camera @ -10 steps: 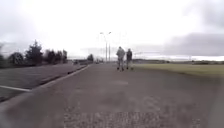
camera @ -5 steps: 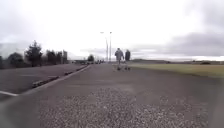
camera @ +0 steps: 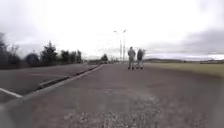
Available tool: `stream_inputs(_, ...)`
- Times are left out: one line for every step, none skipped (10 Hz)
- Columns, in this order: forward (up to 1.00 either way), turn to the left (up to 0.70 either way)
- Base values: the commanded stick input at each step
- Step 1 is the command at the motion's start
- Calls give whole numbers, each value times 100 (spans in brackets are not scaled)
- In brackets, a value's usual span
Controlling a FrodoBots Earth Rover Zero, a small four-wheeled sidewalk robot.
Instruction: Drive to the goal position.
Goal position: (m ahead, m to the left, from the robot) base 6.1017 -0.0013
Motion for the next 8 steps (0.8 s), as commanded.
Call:
stream_inputs(100, 0)
stream_inputs(100, 0)
stream_inputs(100, 0)
stream_inputs(100, 0)
stream_inputs(100, 0)
stream_inputs(100, 0)
stream_inputs(100, 0)
stream_inputs(100, 0)
